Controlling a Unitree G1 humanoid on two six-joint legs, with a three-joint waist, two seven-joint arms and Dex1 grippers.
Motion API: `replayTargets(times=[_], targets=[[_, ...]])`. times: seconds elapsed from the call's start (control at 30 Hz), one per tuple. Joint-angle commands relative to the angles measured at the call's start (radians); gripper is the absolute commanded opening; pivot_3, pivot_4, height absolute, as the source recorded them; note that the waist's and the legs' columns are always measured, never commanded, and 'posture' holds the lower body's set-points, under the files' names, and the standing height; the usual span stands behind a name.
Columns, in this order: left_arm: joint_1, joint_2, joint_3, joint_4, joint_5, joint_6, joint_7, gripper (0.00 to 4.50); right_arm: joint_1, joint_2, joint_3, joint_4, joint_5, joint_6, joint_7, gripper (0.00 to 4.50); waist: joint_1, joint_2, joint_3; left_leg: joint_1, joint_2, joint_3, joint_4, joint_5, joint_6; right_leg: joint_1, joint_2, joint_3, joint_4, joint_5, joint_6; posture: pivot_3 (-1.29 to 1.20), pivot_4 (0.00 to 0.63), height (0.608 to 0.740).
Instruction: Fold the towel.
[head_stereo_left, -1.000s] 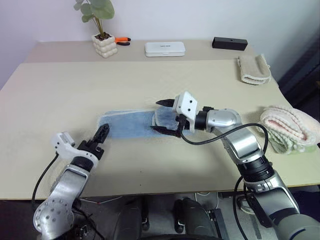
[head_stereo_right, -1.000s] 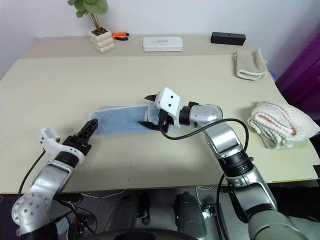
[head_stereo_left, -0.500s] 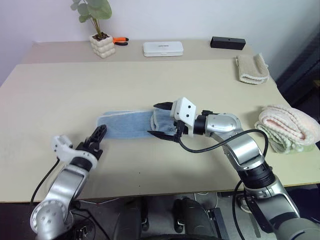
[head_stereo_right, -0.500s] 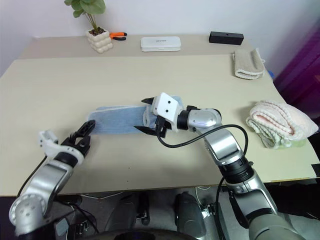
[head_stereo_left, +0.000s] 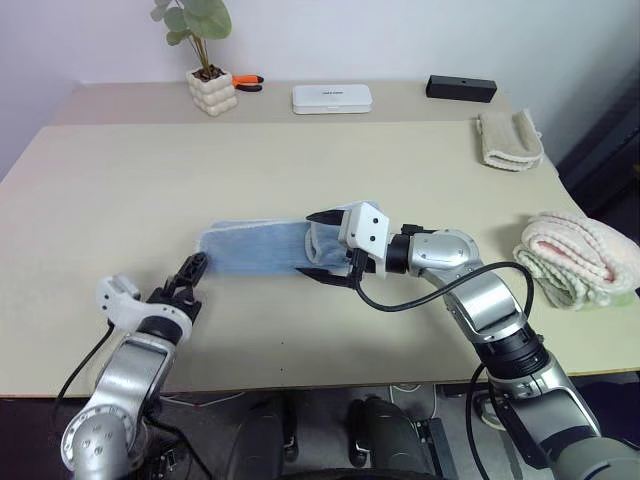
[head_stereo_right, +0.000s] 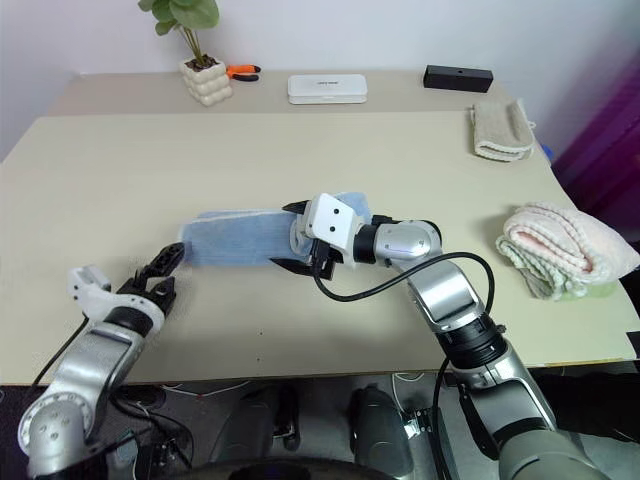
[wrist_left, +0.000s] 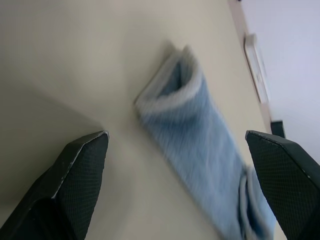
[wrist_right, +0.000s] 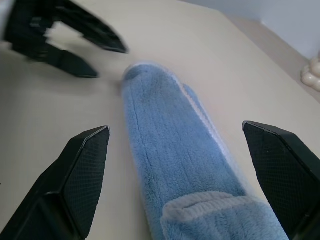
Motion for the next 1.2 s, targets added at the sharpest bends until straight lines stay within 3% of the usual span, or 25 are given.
replayTargets(times=[0.03,0.13,0.37,0.6,0.87,1.07,1.2], targets=[[-0.048,-0.006,-0.024,0.063,0.010,-0.007,0.044,4.50,-0.010,0.008,-0.002,-0.015,-0.003,-0.024,-0.001,4.34,0.001,0.000,0.000,0.000,0.000,0.000,0.000,0.000,0.000,0.000,0.000,0.000,0.000,0.000,0.000,0.00,0.150,0.740],[-0.073,-0.008,-0.032,0.086,0.013,-0.005,0.052,3.70,-0.004,0.007,-0.004,-0.023,-0.008,-0.022,-0.005,4.40,0.001,0.000,0.000,0.000,0.000,0.000,0.000,0.000,-0.001,0.000,0.000,0.000,0.000,0.000,0.000,0.00,0.150,0.740],[-0.090,0.003,-0.023,0.106,0.013,-0.006,0.033,0.06,0.020,0.001,-0.010,-0.051,-0.017,-0.010,-0.021,4.40,0.000,-0.001,0.000,0.000,0.000,0.000,0.000,0.000,0.000,0.000,0.000,0.000,0.000,0.000,0.000,0.00,0.150,0.740],[-0.072,0.060,0.087,0.081,0.060,-0.075,-0.085,0.06,0.042,0.007,-0.002,-0.082,-0.018,0.005,-0.030,4.40,-0.005,-0.001,0.000,0.000,0.000,0.000,0.000,0.000,-0.001,0.000,0.000,0.000,0.000,0.000,0.000,0.00,0.150,0.740],[0.003,0.237,0.218,0.040,0.107,-0.073,-0.257,0.06,0.028,0.008,-0.002,-0.058,-0.019,-0.006,-0.022,4.40,0.001,-0.001,0.001,0.000,0.001,0.000,0.000,0.000,-0.001,-0.001,0.000,0.000,-0.001,0.000,0.000,0.00,0.150,0.740],[-0.066,0.435,0.115,-0.046,0.215,0.010,-0.478,0.06,0.013,0.021,0.003,-0.030,-0.024,-0.019,-0.022,4.40,0.000,-0.003,0.001,-0.001,0.000,0.000,-0.001,0.000,-0.001,-0.001,0.000,-0.001,-0.001,0.000,0.000,0.00,0.150,0.740],[-0.188,0.573,-0.086,-0.097,0.323,0.091,-0.716,0.06,0.009,0.026,0.003,-0.014,-0.030,-0.028,-0.025,4.40,-0.002,-0.002,0.001,-0.001,0.000,0.001,-0.002,0.000,-0.001,-0.002,0.000,-0.001,-0.001,0.000,0.000,0.00,0.150,0.740]])
